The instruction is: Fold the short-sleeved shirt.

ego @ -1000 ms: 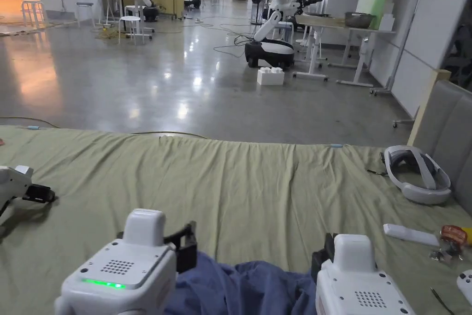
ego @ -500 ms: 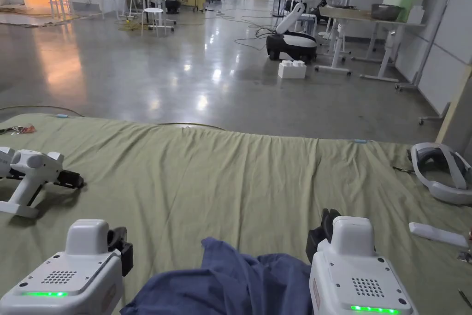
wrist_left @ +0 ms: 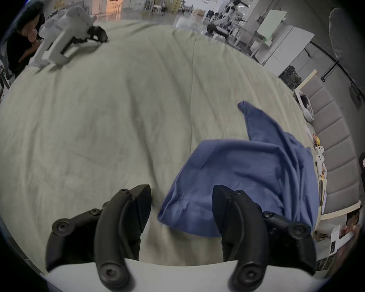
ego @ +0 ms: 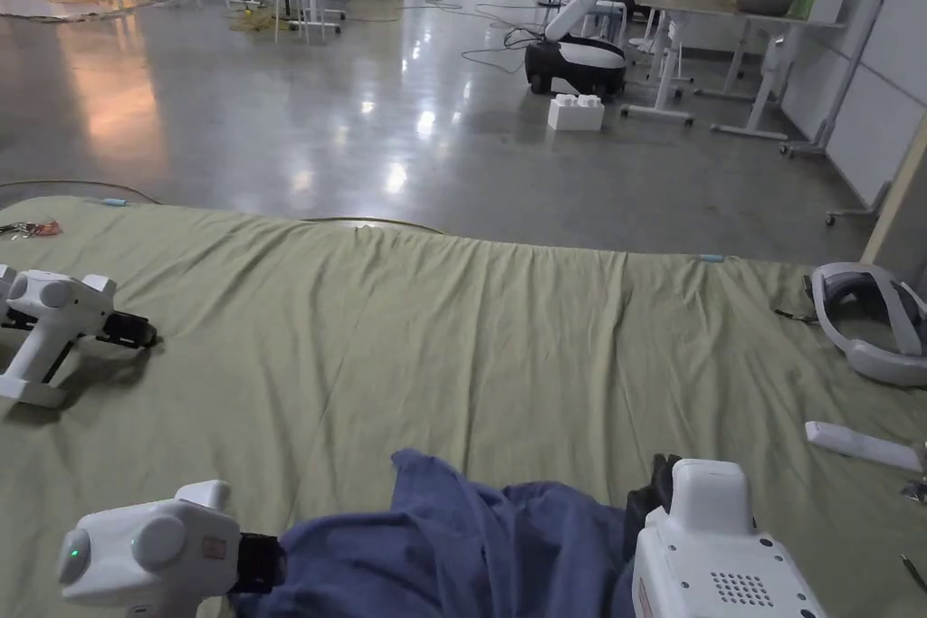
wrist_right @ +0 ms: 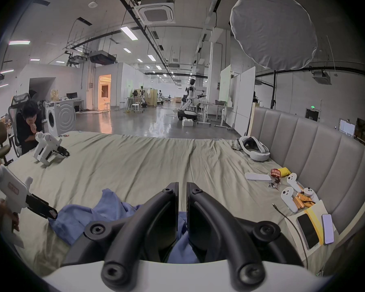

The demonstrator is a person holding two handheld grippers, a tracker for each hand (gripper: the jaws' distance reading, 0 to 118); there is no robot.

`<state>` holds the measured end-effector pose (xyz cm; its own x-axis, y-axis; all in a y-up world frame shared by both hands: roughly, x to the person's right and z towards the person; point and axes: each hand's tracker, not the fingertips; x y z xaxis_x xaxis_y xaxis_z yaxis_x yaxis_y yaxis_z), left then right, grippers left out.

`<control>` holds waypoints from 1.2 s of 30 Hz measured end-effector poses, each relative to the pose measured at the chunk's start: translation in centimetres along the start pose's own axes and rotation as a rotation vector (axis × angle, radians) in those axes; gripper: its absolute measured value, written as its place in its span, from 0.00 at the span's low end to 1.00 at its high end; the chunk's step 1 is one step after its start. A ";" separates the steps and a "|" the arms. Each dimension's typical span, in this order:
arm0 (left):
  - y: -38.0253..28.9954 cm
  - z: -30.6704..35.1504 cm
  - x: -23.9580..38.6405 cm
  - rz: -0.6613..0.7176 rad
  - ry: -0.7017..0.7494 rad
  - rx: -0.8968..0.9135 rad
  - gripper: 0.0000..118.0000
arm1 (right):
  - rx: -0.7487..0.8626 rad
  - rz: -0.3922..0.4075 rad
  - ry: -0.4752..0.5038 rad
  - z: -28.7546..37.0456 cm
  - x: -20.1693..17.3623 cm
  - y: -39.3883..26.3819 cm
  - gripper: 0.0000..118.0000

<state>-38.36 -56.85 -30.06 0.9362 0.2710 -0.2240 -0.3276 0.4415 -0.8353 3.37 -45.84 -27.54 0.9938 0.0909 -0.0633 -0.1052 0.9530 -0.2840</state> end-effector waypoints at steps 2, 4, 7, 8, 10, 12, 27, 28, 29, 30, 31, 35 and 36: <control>0.0 -0.7 0.5 -0.027 0.098 -0.043 0.59 | -0.015 -0.001 -0.008 -0.2 0.4 -0.4 0.09; -0.5 -1.5 1.4 -0.062 0.134 -0.065 0.59 | -0.031 -0.004 -0.015 -0.6 0.7 -0.8 0.09; -0.3 -2.2 2.4 -0.126 0.206 -0.066 0.56 | -0.055 -0.004 -0.027 -1.2 1.3 -1.4 0.09; -0.5 -2.1 3.1 -0.138 0.229 -0.055 0.49 | -0.062 -0.004 -0.029 -1.4 1.5 -1.5 0.09; -1.2 -1.1 4.8 -0.206 0.260 -0.037 0.20 | -0.079 -0.003 -0.036 -2.1 1.9 -1.9 0.09; -2.1 -0.9 6.0 -0.256 0.312 -0.022 0.03 | -0.105 -0.013 -0.038 -3.2 2.6 -2.1 0.09; -1.1 2.1 4.1 -0.149 0.133 0.144 0.03 | -0.694 0.002 0.119 -21.8 8.2 -4.2 0.54; -1.2 2.1 4.0 -0.148 0.135 0.147 0.03 | -0.739 0.005 0.121 -22.7 8.1 -5.0 0.54; -1.3 2.1 4.2 -0.149 0.138 0.148 0.03 | -0.768 0.016 0.122 -23.3 7.9 -5.6 0.54; -1.3 2.0 4.2 -0.149 0.137 0.151 0.03 | -0.803 0.032 0.133 -23.8 7.7 -6.5 0.52; -1.4 1.9 4.2 -0.145 0.136 0.148 0.03 | -0.832 0.054 0.141 -24.2 7.5 -7.3 0.48; -1.5 1.4 3.8 -0.123 0.129 0.143 0.03 | -0.764 0.069 0.146 -22.7 7.0 -8.0 0.06; -1.5 1.3 3.7 -0.123 0.129 0.142 0.03 | -0.771 0.063 0.168 -22.5 7.1 -7.8 0.06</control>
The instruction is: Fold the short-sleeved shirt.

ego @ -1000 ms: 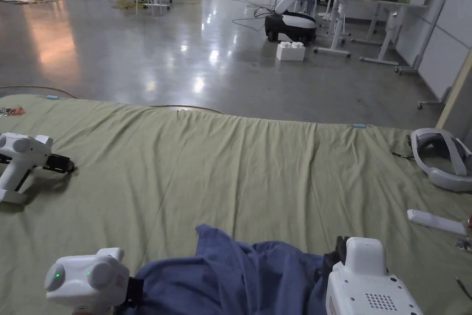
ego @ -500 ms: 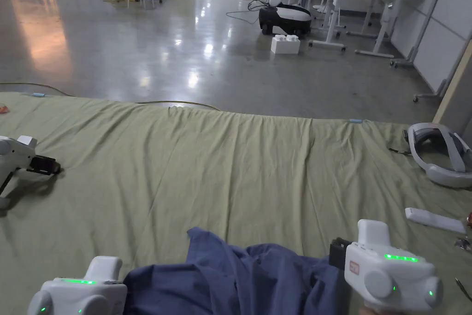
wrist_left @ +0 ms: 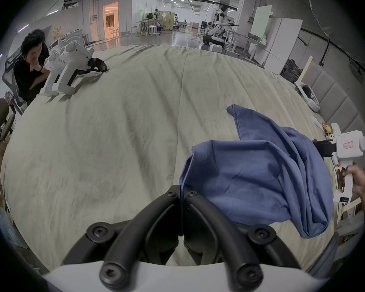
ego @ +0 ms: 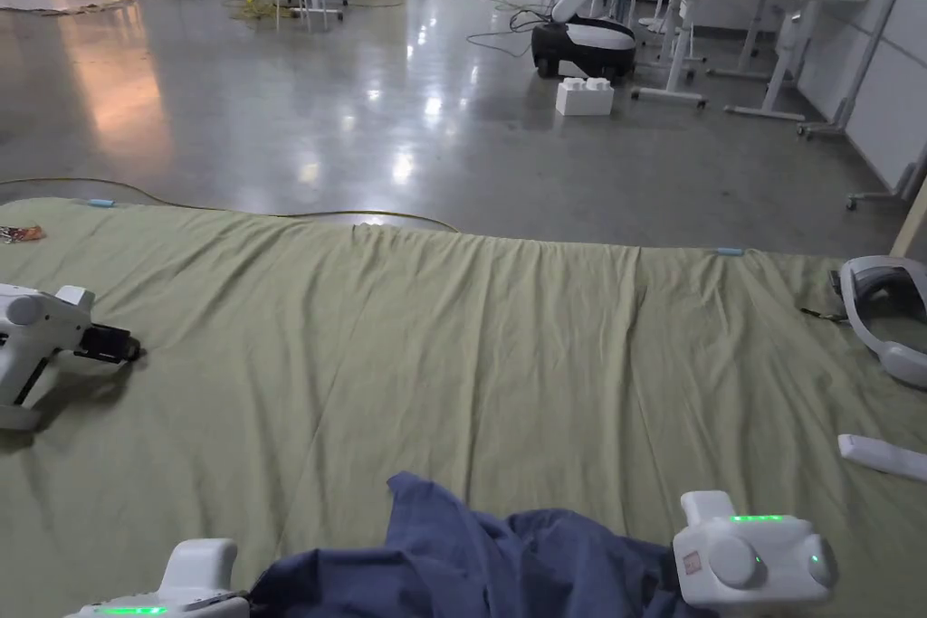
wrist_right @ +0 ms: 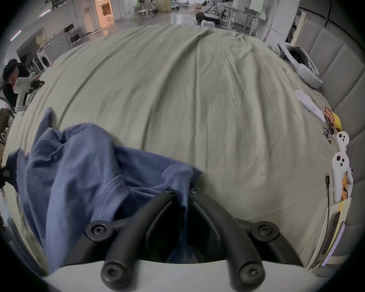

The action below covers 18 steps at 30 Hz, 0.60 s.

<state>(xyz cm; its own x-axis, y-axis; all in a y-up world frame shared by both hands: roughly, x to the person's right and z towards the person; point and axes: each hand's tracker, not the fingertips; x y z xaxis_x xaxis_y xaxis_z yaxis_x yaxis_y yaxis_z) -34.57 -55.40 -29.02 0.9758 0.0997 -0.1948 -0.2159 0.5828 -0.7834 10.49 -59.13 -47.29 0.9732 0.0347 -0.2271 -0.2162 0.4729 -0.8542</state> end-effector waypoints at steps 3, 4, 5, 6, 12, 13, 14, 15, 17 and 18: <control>-0.1 0.4 0.3 -0.008 0.003 0.008 0.03 | 0.077 -0.015 -0.019 2.0 0.1 -0.8 0.05; -0.1 0.6 0.2 -0.005 -0.001 0.016 0.03 | 0.104 -0.030 -0.013 2.9 0.3 -0.9 0.05; 0.0 0.7 0.1 -0.002 -0.004 0.022 0.03 | 0.131 -0.039 -0.009 3.8 0.5 -1.0 0.05; 0.1 1.1 0.1 0.001 -0.013 0.038 0.03 | 0.157 -0.048 -0.017 5.2 0.3 -1.2 0.05; 2.5 5.0 -0.9 0.036 -0.050 0.141 0.03 | 0.301 -0.053 -0.049 11.9 1.8 -1.2 0.05; 3.1 5.6 -1.2 0.033 -0.046 0.157 0.03 | 0.320 -0.051 -0.052 13.3 2.1 -1.1 0.05; 3.8 6.3 -1.5 0.033 -0.046 0.182 0.03 | 0.351 -0.060 -0.065 14.8 2.3 -1.0 0.05; 4.5 7.1 -1.9 0.036 -0.044 0.204 0.03 | 0.366 -0.059 -0.071 16.1 2.6 -0.8 0.05; 6.0 9.3 -2.1 0.041 -0.039 0.245 0.03 | 0.413 -0.079 -0.092 18.7 3.2 -0.3 0.05; 6.8 10.3 -2.5 0.049 -0.034 0.261 0.03 | 0.433 -0.081 -0.092 19.8 3.7 0.1 0.05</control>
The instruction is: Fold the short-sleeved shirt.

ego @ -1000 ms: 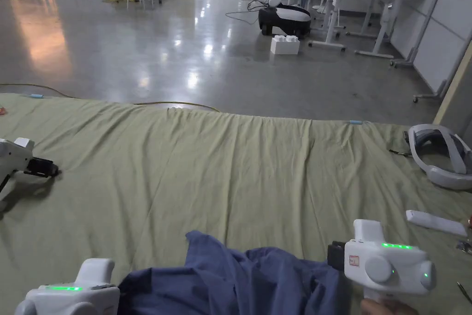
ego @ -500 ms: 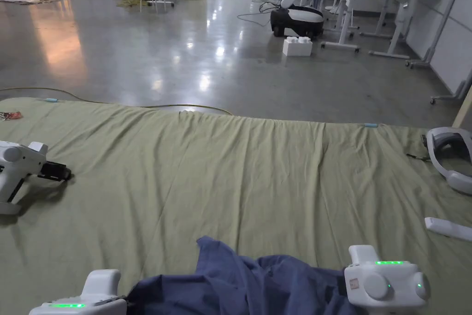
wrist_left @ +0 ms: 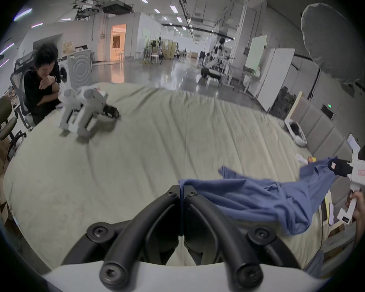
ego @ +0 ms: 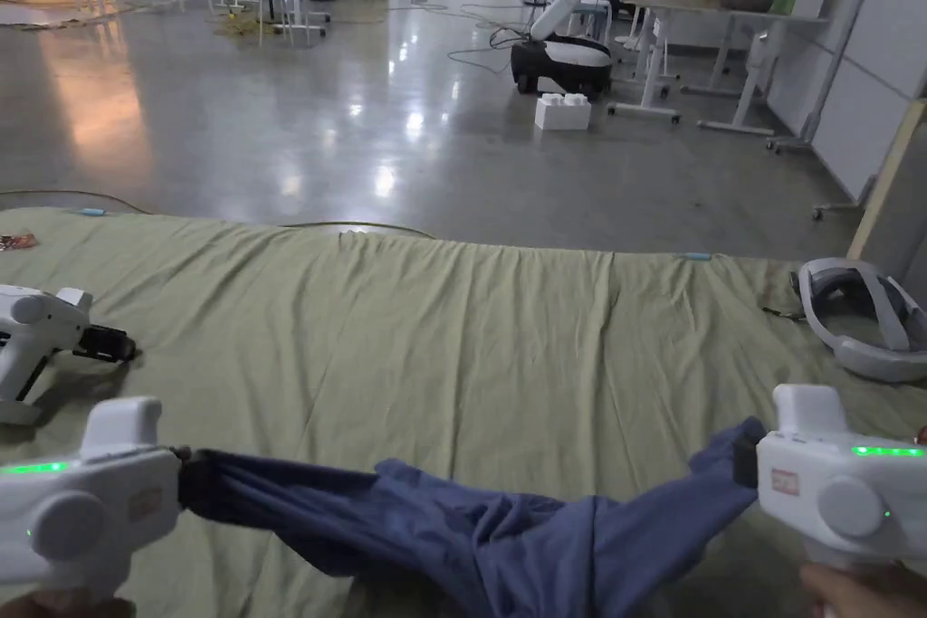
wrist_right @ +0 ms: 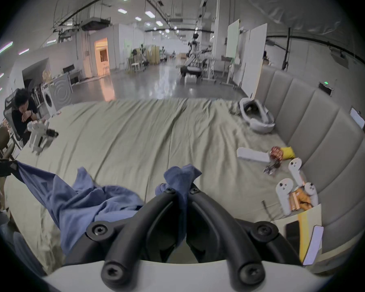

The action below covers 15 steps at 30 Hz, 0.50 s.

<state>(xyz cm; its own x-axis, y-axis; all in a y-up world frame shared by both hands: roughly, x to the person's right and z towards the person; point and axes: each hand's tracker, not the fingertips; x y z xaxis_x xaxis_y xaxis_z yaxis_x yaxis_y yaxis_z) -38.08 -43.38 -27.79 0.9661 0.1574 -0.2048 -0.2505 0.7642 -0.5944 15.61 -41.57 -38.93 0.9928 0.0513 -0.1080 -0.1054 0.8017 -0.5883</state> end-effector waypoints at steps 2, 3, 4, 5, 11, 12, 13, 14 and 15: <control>2.1 1.4 -0.8 0.014 0.001 0.039 0.03 | 0.037 -0.004 -0.020 1.8 0.6 1.6 0.05; 3.2 2.2 -1.0 0.018 0.008 0.058 0.03 | 0.057 -0.008 -0.020 2.6 0.9 2.5 0.05; 4.3 2.9 -1.3 0.021 0.018 0.080 0.03 | 0.070 -0.019 -0.018 3.4 1.1 3.4 0.05; 5.3 3.5 -1.4 0.022 0.018 0.096 0.03 | 0.082 -0.029 -0.015 4.0 1.3 4.3 0.05; 12.8 6.3 -1.1 0.027 0.008 0.206 0.03 | 0.192 -0.045 -0.005 7.2 0.4 11.4 0.05; 14.2 6.6 -0.9 0.022 0.011 0.221 0.03 | 0.197 -0.044 -0.003 7.6 -0.1 12.6 0.05; 15.5 6.8 -0.6 0.021 0.017 0.231 0.03 | 0.220 -0.056 -0.012 7.9 -0.3 13.7 0.05; 16.7 7.0 -0.4 0.021 0.016 0.237 0.03 | 0.221 -0.057 -0.010 8.0 -0.4 14.9 0.05; 17.8 7.0 -0.3 0.022 0.023 0.241 0.03 | 0.225 -0.058 -0.015 8.1 -0.6 16.0 0.05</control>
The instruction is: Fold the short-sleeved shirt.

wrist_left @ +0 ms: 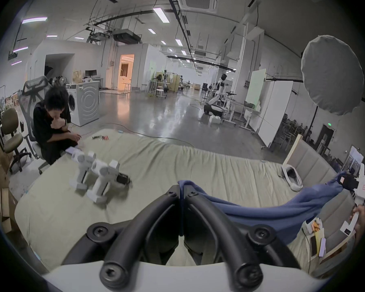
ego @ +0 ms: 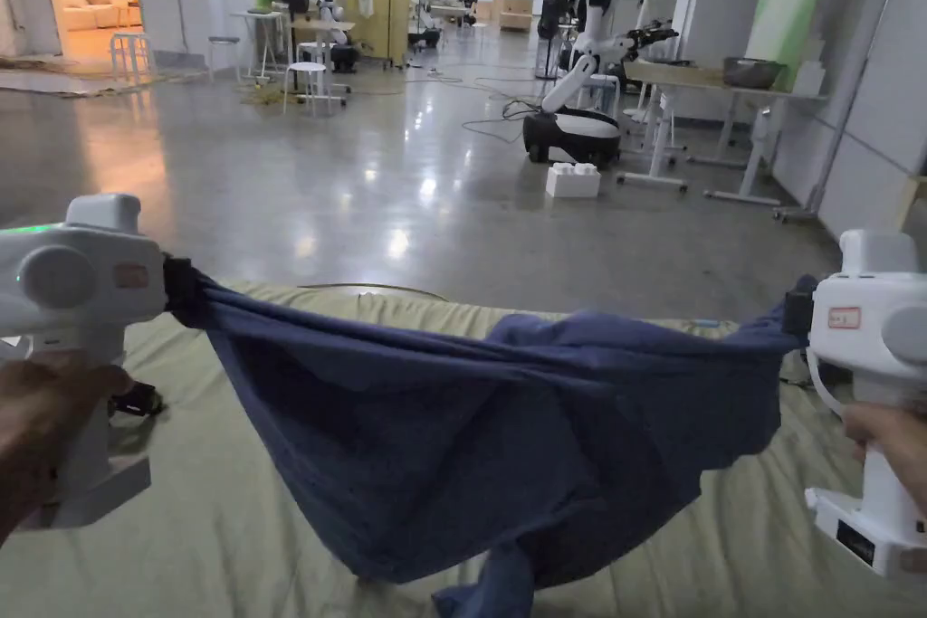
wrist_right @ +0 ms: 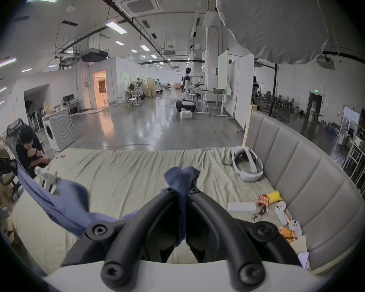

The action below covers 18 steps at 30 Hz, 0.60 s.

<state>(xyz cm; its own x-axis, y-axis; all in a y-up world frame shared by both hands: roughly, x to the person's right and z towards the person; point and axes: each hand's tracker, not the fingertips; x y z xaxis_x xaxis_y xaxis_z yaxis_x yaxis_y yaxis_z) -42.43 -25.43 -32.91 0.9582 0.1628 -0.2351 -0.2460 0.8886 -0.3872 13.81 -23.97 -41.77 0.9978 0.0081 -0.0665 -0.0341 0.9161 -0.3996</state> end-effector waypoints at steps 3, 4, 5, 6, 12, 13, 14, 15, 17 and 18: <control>3.3 -0.6 0.4 0.004 -0.001 0.025 0.03 | 0.030 0.009 0.000 -0.5 -0.7 2.7 0.05; 4.1 -1.0 0.4 -0.007 0.007 0.030 0.03 | 0.034 0.014 0.000 -0.9 -1.0 3.5 0.05; 4.8 -1.3 0.6 -0.026 0.017 0.038 0.03 | 0.033 0.019 0.004 -1.3 -1.1 4.1 0.05; 5.5 -1.7 0.9 -0.042 0.025 0.039 0.03 | 0.049 0.018 -0.002 -1.6 -1.4 4.7 0.05; 9.6 -4.0 1.1 -0.037 0.056 0.061 0.03 | 0.110 0.023 -0.006 -3.2 -2.5 9.0 0.05; 10.3 -4.2 1.1 -0.037 0.061 0.067 0.03 | 0.122 0.018 -0.005 -3.4 -2.6 9.7 0.05; 10.9 -4.4 1.2 -0.039 0.063 0.076 0.03 | 0.134 0.023 -0.011 -3.6 -2.7 10.4 0.05; 11.6 -4.6 1.3 -0.039 0.067 0.086 0.03 | 0.149 0.037 -0.019 -3.7 -3.0 11.3 0.05; 12.7 -5.0 1.5 -0.037 0.070 0.102 0.03 | 0.186 0.046 -0.023 -3.8 -3.3 12.7 0.05; 13.2 -5.2 1.6 -0.039 0.075 0.112 0.03 | 0.207 0.052 -0.031 -3.9 -3.5 13.4 0.05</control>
<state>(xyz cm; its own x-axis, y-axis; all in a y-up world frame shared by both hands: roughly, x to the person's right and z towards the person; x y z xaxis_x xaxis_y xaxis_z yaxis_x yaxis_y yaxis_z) -44.87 -15.66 -43.09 0.9520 0.0986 -0.2897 -0.1872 0.9365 -0.2965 9.63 -13.32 -50.46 0.9964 0.0668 -0.0528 -0.0761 0.9768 -0.2003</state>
